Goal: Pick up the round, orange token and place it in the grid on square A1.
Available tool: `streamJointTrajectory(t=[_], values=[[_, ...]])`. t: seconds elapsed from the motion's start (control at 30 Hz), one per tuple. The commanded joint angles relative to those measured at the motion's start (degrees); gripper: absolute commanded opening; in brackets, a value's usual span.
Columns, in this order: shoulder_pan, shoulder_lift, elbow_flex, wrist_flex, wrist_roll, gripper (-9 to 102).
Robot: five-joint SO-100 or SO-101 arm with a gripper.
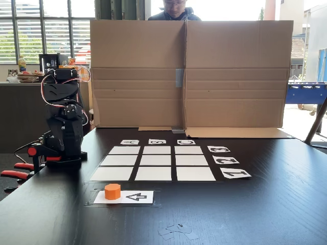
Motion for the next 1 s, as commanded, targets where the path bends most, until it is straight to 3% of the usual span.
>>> streamJointTrajectory(t=[0.0,0.73,0.97], values=[[-1.2,-0.7,-3.0,-0.6,1.5,19],[-7.3,-23.4,-21.1,-1.1,4.0,21],[-8.4,-30.2,-27.3,-0.5,3.9,27]])
